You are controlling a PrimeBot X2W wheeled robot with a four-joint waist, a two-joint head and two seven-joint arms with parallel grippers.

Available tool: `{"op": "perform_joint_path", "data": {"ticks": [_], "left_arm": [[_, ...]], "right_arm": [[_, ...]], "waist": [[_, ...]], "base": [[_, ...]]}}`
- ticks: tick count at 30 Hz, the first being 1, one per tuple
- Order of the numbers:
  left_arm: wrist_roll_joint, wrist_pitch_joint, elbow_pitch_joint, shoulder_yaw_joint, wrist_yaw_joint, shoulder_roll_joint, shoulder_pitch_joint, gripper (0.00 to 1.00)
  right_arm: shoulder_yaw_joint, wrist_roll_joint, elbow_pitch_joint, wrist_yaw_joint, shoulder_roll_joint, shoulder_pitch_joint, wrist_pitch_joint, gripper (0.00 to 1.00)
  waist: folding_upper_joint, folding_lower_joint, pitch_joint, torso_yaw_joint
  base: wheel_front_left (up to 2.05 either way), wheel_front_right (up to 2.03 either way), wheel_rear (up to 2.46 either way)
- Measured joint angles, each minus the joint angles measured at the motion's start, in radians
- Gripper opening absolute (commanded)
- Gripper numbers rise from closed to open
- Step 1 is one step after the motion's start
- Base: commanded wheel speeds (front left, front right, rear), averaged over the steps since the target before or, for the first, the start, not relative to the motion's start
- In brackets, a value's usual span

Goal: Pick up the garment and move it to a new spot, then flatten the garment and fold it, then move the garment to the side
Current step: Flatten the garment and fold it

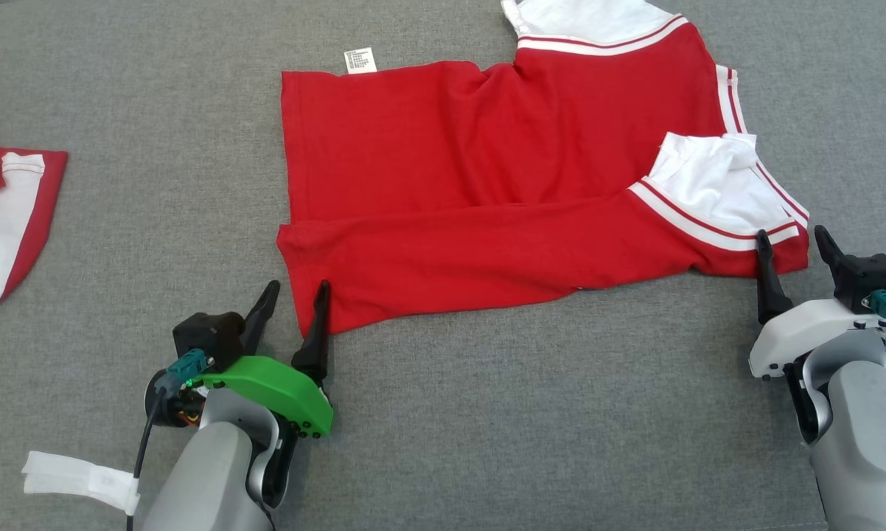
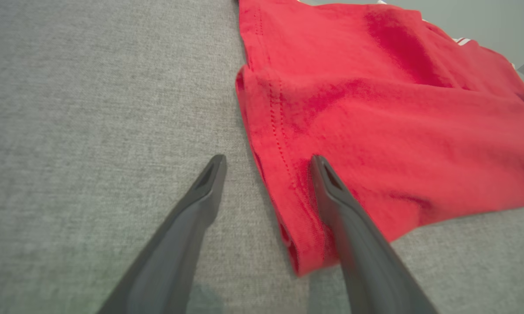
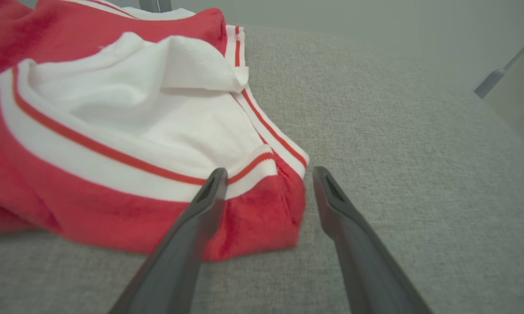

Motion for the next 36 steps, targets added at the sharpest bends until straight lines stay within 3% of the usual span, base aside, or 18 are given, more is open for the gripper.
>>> {"op": "perform_joint_path", "data": {"ticks": [16,17,18,19,20,28,36], "left_arm": [[-0.069,0.074,0.032,-0.057,-0.016,0.013,-0.032,1.00],[-0.075,0.082,0.031,-0.065,-0.016,0.015,-0.034,0.97],[-0.080,0.089,0.031,-0.072,-0.017,0.017,-0.036,0.50],[-0.084,0.096,0.030,-0.077,-0.017,0.020,-0.037,0.38],[-0.090,0.102,0.030,-0.083,-0.017,0.022,-0.037,0.00],[-0.145,0.169,-0.011,-0.104,-0.025,0.065,-0.016,0.00],[-0.207,0.304,-0.234,-0.096,-0.003,0.137,0.135,0.00]], "right_arm": [[0.103,0.084,0.175,-0.001,-0.027,-0.085,0.001,1.00],[0.116,0.095,0.185,-0.001,-0.031,-0.091,0.008,0.76],[0.132,0.109,0.195,-0.001,-0.033,-0.098,0.013,0.37],[0.144,0.125,0.202,-0.001,-0.034,-0.103,0.018,0.24],[0.161,0.139,0.207,-0.001,-0.036,-0.107,0.020,0.00],[0.278,0.328,0.180,0.001,-0.095,-0.091,0.095,0.00],[0.370,0.544,-0.055,0.001,-0.228,0.062,0.277,0.00]], "waist": [[0.0000,0.0000,-0.009,-0.015],[0.0000,0.0000,-0.011,-0.016],[0.0000,0.0000,-0.012,-0.016],[0.0000,0.0000,-0.014,-0.017],[0.0000,0.0000,-0.015,-0.018],[0.0000,0.0000,-0.050,-0.021],[0.0000,0.0000,-0.098,-0.029]], "base": [[0.00,0.00,0.00],[0.00,0.00,0.00],[0.00,0.00,0.00],[0.00,0.00,0.00],[0.00,0.00,0.00],[0.00,0.00,0.00],[0.00,0.00,0.00]]}}
